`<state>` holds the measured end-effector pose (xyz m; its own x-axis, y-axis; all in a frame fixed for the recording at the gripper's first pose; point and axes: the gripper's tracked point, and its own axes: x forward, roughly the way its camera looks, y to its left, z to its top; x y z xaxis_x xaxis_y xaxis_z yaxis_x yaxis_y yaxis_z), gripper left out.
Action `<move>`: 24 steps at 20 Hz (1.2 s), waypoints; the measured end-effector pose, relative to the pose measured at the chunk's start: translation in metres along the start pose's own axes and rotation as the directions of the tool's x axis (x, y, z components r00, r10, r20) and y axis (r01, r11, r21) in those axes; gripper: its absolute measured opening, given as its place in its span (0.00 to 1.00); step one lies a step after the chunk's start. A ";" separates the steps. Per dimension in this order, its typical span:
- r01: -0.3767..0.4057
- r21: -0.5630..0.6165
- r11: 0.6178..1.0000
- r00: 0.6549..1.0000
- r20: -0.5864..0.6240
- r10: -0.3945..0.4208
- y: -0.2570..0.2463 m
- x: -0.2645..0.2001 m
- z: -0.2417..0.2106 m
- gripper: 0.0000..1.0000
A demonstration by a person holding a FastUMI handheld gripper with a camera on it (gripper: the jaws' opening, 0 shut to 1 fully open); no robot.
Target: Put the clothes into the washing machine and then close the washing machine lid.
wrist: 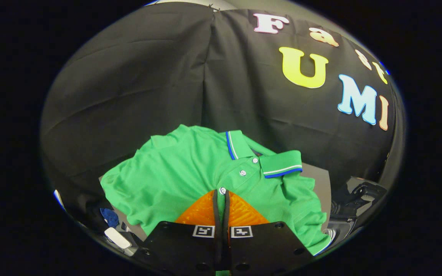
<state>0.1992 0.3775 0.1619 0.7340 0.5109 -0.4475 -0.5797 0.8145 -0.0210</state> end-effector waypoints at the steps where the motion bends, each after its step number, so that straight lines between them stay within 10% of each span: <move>1: -0.008 0.013 1.000 0.999 0.034 0.007 -0.002 -0.005 0.009 0.02; 9: 0.067 -0.050 0.996 0.946 0.320 -0.048 -0.024 -0.064 0.104 0.01; 24: 0.143 0.089 0.986 0.891 0.422 -0.167 -0.132 -0.162 0.155 0.01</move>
<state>0.2117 0.2301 0.3755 0.9002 0.4351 -0.0180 -0.4353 0.9003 -0.0053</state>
